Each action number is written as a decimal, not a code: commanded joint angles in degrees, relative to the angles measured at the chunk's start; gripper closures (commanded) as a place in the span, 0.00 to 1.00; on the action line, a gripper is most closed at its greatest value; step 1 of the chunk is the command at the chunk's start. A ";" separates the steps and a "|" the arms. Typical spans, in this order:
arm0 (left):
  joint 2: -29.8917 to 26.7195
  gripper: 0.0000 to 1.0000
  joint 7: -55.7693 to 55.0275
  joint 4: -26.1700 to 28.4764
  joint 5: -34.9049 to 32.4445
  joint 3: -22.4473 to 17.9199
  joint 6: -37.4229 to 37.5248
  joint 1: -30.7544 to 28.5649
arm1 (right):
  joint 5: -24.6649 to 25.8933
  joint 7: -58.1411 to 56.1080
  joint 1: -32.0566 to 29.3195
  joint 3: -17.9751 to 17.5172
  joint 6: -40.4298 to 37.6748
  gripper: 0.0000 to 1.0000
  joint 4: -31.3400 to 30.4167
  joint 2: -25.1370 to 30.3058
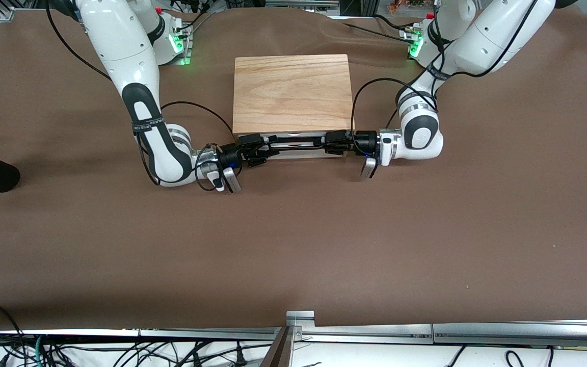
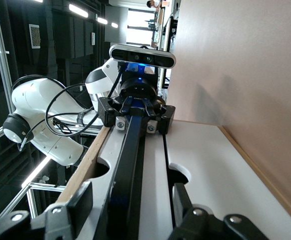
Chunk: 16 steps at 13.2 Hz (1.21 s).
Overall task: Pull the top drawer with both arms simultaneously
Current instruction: 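Close both grippers on the black handle ends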
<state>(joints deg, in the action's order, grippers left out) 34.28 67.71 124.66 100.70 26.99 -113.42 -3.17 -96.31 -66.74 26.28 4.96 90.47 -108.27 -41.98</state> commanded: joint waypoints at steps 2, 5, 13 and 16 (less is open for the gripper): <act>0.35 1.00 2.07 0.23 1.25 0.34 0.39 -0.26 | -1.34 -0.05 0.53 -0.13 0.67 0.50 -1.15 1.72; 0.43 1.00 3.29 0.23 1.34 0.34 0.39 -0.26 | -2.04 -0.05 0.79 -0.13 0.76 0.63 -1.15 1.72; 1.22 1.00 4.71 -0.03 1.34 0.34 0.39 -0.17 | -2.48 -0.05 0.79 -0.13 0.84 0.87 -0.98 1.72; 1.31 1.00 4.01 -0.30 1.34 0.34 0.39 -0.17 | -2.74 0.38 0.62 -0.04 0.85 0.87 -0.63 1.72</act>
<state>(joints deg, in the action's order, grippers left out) 34.47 69.46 124.57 100.70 26.98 -113.30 -3.18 -97.42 -66.42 26.64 4.95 90.87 -108.35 -41.51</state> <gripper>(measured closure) 0.899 0.841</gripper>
